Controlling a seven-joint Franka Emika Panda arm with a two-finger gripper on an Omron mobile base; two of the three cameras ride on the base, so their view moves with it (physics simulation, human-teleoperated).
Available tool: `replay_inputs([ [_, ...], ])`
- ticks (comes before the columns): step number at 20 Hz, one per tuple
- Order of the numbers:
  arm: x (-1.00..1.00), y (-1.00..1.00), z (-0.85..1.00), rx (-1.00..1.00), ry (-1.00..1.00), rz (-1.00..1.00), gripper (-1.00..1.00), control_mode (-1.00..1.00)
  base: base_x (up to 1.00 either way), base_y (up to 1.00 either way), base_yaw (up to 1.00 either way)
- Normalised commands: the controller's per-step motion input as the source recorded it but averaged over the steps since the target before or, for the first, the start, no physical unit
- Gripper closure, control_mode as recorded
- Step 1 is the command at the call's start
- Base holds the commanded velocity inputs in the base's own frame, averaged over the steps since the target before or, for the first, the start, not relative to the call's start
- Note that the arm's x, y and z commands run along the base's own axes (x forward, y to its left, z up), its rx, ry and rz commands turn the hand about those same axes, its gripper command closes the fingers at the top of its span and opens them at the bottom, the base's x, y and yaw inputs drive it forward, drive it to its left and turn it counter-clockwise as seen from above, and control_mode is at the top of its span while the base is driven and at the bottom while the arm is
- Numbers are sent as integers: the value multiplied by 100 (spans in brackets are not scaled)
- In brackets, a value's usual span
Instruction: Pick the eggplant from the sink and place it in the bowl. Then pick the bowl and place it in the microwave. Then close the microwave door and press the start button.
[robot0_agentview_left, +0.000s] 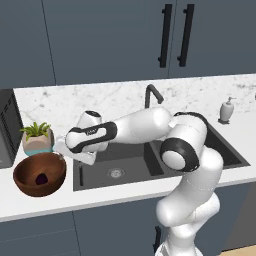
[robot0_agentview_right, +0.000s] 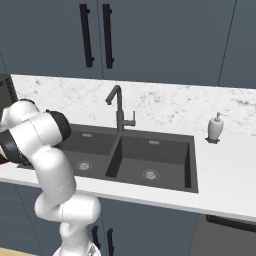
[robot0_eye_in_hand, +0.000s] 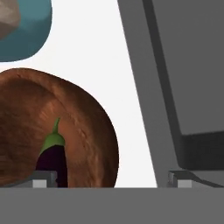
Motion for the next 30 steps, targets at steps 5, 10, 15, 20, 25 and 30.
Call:
replay_inputs([
  [5, 4, 44, -5, -4, 6, 0, -100, -100, 0, 0, 0],
  [10, 1, 14, -29, -2, 1, 0, -100, -100, 0, 0, 0],
  [15, -1, 0, -30, 0, 0, 0, -100, -100, 0, 0, 0],
  [20, -3, 0, -24, 0, 0, 0, -100, -100, 0, 0, 0],
  [25, 0, 3, -15, 0, 0, 0, 100, -100, 0, 0, 0],
  [30, -3, 7, -2, -1, -6, 0, 100, -100, 0, 0, 0],
])
